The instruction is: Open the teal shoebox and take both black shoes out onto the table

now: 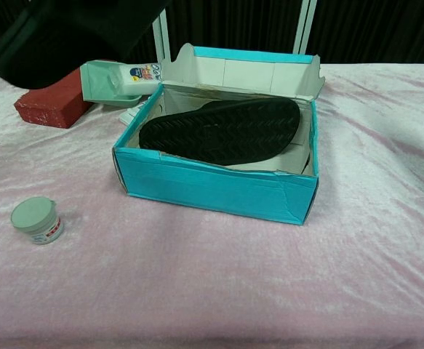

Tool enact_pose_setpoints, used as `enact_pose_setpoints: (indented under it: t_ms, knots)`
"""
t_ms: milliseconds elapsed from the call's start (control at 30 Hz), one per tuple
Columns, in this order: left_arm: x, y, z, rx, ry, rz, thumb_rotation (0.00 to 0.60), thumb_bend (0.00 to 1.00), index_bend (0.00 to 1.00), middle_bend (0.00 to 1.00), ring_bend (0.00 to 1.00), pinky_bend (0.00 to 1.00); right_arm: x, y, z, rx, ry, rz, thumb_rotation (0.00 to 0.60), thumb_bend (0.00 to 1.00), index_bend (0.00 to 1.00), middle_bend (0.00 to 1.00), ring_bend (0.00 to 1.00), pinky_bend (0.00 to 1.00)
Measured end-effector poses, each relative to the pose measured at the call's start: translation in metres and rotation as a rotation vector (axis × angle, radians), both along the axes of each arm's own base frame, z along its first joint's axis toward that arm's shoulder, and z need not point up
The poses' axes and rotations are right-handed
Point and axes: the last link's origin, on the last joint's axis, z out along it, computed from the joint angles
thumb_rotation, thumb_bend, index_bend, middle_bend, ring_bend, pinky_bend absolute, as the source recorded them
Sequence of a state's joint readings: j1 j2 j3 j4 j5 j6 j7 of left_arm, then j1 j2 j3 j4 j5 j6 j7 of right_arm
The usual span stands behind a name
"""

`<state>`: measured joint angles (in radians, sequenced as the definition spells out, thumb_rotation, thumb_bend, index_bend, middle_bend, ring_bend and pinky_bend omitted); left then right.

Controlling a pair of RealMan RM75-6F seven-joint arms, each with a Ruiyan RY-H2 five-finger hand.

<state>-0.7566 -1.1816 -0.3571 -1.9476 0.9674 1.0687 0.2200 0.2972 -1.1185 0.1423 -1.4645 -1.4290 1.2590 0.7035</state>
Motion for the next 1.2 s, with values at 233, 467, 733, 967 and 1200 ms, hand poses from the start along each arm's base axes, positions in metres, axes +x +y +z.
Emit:
enact_pose_setpoints:
  t_ms: [233, 467, 733, 967, 1200]
  knots:
    - [-0.077, 0.008, -0.011, 0.017, 0.356, 0.222, 0.600, 0.28, 0.42, 0.54, 0.48, 0.58, 0.001, -0.002, -0.003, 0.007, 0.000, 0.004, 0.600, 0.13, 0.00, 0.00, 0.00, 0.16]
    - [-0.125, 0.023, -0.038, 0.023, 0.535, 0.328, 0.600, 0.22, 0.38, 0.50, 0.43, 0.54, -0.001, -0.001, -0.002, 0.006, -0.003, -0.005, 0.600, 0.13, 0.00, 0.00, 0.00, 0.16]
    - [-0.134, 0.025, -0.071, -0.060, 0.568, 0.351, 0.600, 0.00, 0.14, 0.23, 0.18, 0.31, -0.002, 0.001, -0.001, 0.000, -0.001, -0.011, 0.600, 0.12, 0.00, 0.00, 0.00, 0.16]
    - [-0.104, 0.006, -0.066, -0.108, 0.318, 0.277, 0.600, 0.00, 0.18, 0.26, 0.18, 0.34, -0.002, 0.001, -0.001, 0.005, 0.009, -0.014, 0.600, 0.12, 0.00, 0.00, 0.00, 0.16]
    - [-0.068, -0.012, -0.049, -0.078, 0.128, 0.102, 0.600, 0.00, 0.24, 0.28, 0.19, 0.31, 0.000, 0.001, 0.002, -0.001, 0.016, -0.008, 0.600, 0.12, 0.00, 0.00, 0.00, 0.16]
